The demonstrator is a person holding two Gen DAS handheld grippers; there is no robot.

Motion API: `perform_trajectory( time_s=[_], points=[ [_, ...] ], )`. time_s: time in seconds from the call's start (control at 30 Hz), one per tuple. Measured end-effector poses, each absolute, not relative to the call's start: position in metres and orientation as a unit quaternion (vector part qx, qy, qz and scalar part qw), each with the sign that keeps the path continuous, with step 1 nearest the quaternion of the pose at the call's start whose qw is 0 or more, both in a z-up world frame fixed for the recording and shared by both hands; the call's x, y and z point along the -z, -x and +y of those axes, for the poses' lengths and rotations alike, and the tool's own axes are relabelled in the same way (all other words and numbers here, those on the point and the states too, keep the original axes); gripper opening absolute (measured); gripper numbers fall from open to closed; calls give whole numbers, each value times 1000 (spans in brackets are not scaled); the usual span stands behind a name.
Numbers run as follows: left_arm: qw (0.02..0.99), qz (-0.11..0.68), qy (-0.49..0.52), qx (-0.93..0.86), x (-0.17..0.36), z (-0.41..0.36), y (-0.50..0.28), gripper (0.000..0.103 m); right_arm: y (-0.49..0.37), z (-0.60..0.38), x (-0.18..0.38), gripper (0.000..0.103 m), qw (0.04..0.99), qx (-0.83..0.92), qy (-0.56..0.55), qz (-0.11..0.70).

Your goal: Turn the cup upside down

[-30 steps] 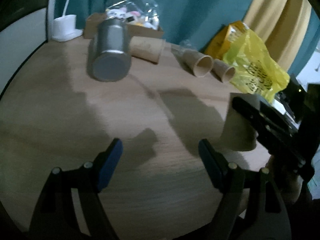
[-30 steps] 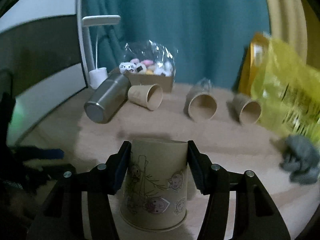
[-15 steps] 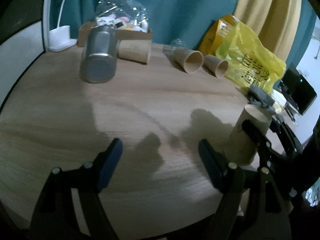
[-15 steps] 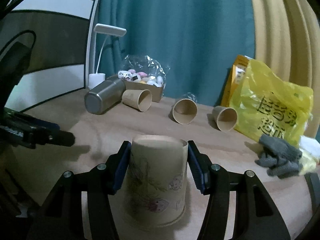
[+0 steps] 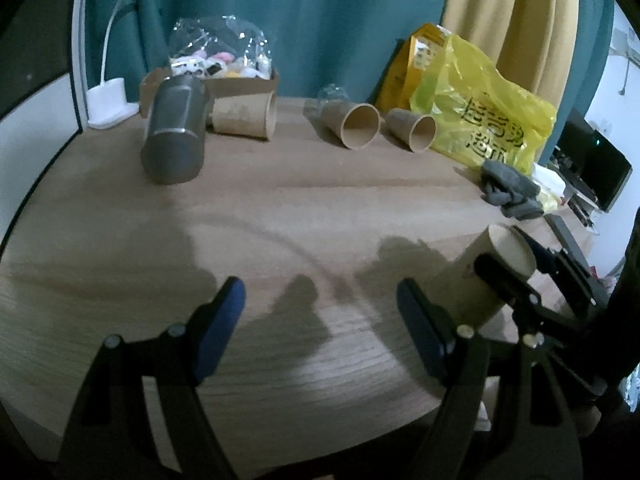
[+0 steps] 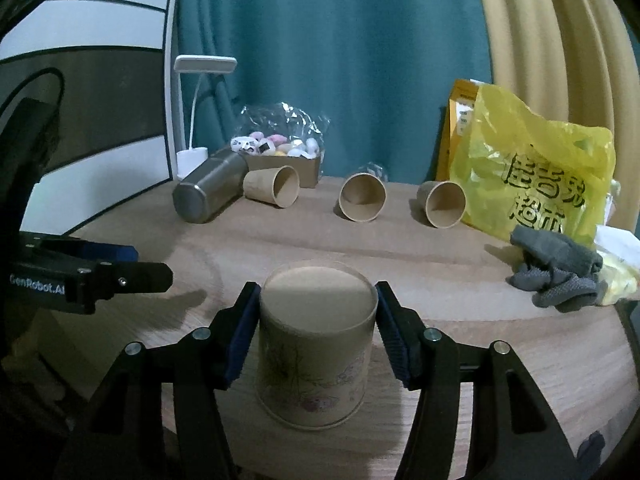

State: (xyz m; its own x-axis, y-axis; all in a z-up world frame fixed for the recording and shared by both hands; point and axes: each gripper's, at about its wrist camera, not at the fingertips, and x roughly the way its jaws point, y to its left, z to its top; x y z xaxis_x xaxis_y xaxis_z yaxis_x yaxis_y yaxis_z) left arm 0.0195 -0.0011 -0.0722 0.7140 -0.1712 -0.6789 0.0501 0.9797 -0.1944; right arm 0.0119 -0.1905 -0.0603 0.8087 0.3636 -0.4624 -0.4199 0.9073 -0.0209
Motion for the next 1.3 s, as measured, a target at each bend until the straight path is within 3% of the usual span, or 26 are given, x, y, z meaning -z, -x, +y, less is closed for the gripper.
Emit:
perform_trajectory(
  time_s=[0.07, 0.17, 0.43, 1.3],
  points=[
    [923, 373, 81, 57, 72, -2, -18, 80, -13, -192, 58, 76, 947, -208, 53, 237],
    [925, 368, 76, 55, 69, -3, -14, 80, -14, -194, 49, 78, 945, -202, 41, 254],
    [942, 326, 52, 52, 48, -16, 6, 80, -14, -200, 25, 79, 928, -189, 11, 319],
    [956, 286, 56, 41, 20, -27, 46, 80, 26, -221, 2, 79, 942, -159, 23, 296]
  ],
)
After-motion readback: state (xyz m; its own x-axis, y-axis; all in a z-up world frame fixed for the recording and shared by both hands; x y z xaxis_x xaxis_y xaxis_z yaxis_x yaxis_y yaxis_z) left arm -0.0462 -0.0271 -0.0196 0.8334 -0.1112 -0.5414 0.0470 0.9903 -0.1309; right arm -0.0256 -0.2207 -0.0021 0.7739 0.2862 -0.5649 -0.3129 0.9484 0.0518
